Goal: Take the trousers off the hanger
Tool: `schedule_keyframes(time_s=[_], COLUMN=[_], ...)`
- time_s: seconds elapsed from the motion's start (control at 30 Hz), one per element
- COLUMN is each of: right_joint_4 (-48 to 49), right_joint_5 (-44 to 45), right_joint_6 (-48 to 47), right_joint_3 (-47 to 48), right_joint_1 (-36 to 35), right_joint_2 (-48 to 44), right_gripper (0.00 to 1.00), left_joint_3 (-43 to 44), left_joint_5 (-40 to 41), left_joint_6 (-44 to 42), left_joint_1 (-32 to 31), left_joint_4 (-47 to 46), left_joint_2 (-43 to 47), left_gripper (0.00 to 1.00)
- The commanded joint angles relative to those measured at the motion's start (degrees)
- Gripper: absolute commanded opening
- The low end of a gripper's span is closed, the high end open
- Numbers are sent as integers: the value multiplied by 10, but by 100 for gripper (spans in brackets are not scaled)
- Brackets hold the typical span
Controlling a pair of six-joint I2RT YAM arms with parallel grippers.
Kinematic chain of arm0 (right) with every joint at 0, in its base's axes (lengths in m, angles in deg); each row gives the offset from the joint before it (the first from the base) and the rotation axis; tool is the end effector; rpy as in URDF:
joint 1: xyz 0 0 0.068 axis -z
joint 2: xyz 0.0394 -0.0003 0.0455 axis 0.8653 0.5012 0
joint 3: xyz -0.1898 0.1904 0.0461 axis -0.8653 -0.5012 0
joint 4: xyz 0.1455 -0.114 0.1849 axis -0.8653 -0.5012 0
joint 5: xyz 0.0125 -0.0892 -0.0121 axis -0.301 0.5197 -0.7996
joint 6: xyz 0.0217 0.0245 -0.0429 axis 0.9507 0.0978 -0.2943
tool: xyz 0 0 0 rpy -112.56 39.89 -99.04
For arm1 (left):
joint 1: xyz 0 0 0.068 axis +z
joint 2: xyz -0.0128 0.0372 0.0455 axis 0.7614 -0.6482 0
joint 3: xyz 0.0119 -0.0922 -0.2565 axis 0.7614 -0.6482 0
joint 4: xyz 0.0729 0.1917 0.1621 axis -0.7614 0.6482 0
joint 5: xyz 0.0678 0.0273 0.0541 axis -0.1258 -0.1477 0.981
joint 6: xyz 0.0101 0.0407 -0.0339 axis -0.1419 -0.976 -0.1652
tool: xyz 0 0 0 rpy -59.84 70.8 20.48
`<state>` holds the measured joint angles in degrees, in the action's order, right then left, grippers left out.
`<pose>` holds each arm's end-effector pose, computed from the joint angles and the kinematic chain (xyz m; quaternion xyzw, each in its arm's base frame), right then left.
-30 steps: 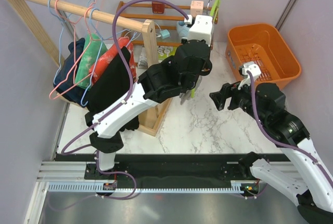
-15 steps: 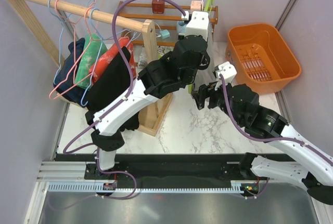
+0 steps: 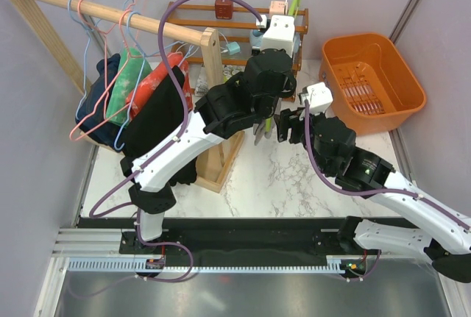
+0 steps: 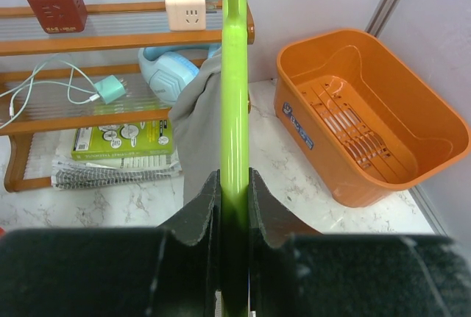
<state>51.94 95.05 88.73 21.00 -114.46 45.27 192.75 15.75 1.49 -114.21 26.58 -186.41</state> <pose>0.1349 0.1547 0.4120 -0.1137 0.7438 0.1269 0.6463 0.1872 -0.3337 0.5284 0.0728 0.7402 -0.1304 0.6555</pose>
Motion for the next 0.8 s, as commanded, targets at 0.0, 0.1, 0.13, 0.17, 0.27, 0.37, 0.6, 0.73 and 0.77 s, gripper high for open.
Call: schedule_keyframes(time_s=[0.0,0.1,0.13,0.17,0.27,0.37,0.6,0.73,0.77], right_joint_4=[52,48,45,45,47,47,47,44,44], right_joint_5=[10,-13,-18,-20,-22,-7,38,55,60], right_joint_6=[-5,5,8,10,11,11,-13,-20,-19], right_joint_3=[-5,-2,-4,-13,-25,-26,-25,-34,-38], right_joint_1=[-3,-3,-3,-3,-2,-3,-2,-1,0], right_joint_2=[7,7,4,-7,-11,-6,-5,-16,-16], right_gripper=[72,71,71,71,72,73,71,69,69], left_joint_3=[27,25,26,26,26,33,19,12,12], left_joint_5=[2,5,5,6,3,-4,-14,-19,-20], left_joint_6=[-1,-7,-10,-14,-14,-19,-14,-14,-13], left_joint_1=[2,3,2,3,4,3,3,4,4], left_joint_4=[-71,-71,-70,-71,-70,-73,-72,-73,-73], left_joint_2=[31,34,34,34,36,34,47,53,55], left_gripper=[2,2,2,2,2,2,2,2,2])
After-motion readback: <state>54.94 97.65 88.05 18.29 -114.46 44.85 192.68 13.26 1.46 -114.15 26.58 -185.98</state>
